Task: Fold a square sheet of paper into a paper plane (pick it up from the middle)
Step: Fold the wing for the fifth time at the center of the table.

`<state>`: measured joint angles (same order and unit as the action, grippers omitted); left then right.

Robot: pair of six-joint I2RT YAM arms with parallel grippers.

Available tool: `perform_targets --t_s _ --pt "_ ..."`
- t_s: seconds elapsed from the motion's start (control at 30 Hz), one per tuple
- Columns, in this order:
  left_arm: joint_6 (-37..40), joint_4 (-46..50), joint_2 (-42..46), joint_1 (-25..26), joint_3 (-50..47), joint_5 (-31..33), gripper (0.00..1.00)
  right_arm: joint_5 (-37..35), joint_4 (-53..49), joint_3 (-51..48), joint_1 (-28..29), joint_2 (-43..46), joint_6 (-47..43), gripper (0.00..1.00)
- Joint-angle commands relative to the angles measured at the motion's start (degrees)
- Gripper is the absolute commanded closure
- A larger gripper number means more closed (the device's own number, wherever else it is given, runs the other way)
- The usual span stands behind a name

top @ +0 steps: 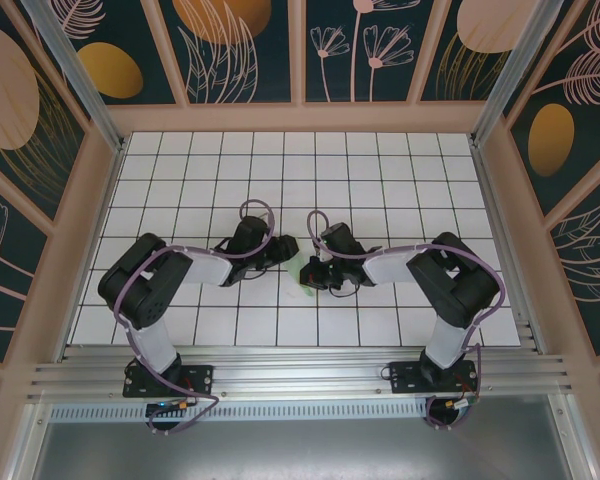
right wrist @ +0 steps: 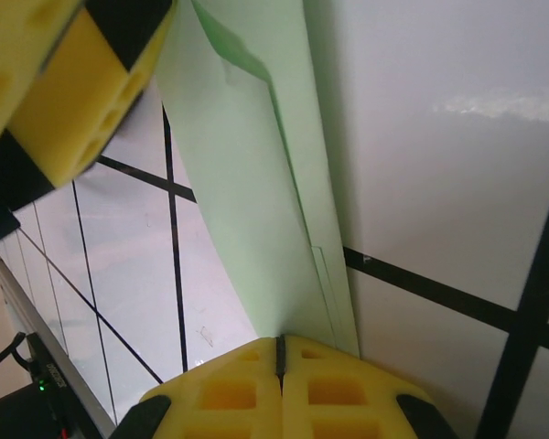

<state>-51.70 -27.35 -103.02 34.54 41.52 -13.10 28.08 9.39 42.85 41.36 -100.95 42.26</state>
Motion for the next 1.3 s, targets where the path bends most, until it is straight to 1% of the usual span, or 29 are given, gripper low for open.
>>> perform_targets --t_s 0.0,0.2,0.43,0.63,0.7,0.77,0.87,0.9,0.97,1.1,1.17,1.27 --pt "4.0 5.93 -1.81 -0.45 2.14 6.82 0.52 -6.63 -11.63 -0.93 1.08 -4.02 -2.59 1.0" --pt "6.43 7.4 -2.09 -1.52 3.04 8.49 0.52 -6.37 -12.14 -0.93 1.09 -3.77 -3.22 1.0" --pt "8.39 5.39 -2.54 -5.8 2.87 5.57 0.5 -5.42 -11.19 -1.59 1.0 -4.09 -3.46 1.0" --pt "10.03 6.75 -1.08 -9.99 5.96 2.51 0.47 -4.17 -9.49 -1.91 0.47 -4.71 -3.31 1.0" --pt "10.85 7.93 0.18 -10.2 6.97 1.91 0.46 -3.95 -9.39 -1.64 0.38 -4.8 -3.28 1.0" --pt "10.84 8.37 2.01 -10.2 7.33 -0.14 0.46 -3.66 -9.02 -1.21 0.17 -5.04 -3.0 1.0" --pt "7.99 4.67 4.48 -10.16 4.57 -5.71 0.5 -2.96 -7.94 -0.94 0.11 -5.09 -2.4 1.0" --pt "7.06 3.34 5.79 -10.1 3.48 -7.44 0.52 -2.77 -7.67 -0.92 0.05 -5.16 -2.21 1.0" --pt "5.1 1.04 7.69 -9.6 0.73 -10.36 0.61 -2.75 -7.29 -0.68 0.12 -5.31 -1.9 1.0" --pt "4.94 0.35 9.29 -6.5 -2.09 -13.29 0.7 -3.03 -7.08 -0.62 0.08 -5.5 -1.41 1.0" --pt "5.8 0.63 8.54 -4.99 -2.23 -14.0 0.75 -2.87 -6.6 -0.76 0.03 -5.42 -1.27 1.0" --pt "6.09 0.3 6.11 -4.31 -2.32 -13.76 0.79 -2.63 -6.13 -0.76 0.03 -5.14 -1.06 1.0"
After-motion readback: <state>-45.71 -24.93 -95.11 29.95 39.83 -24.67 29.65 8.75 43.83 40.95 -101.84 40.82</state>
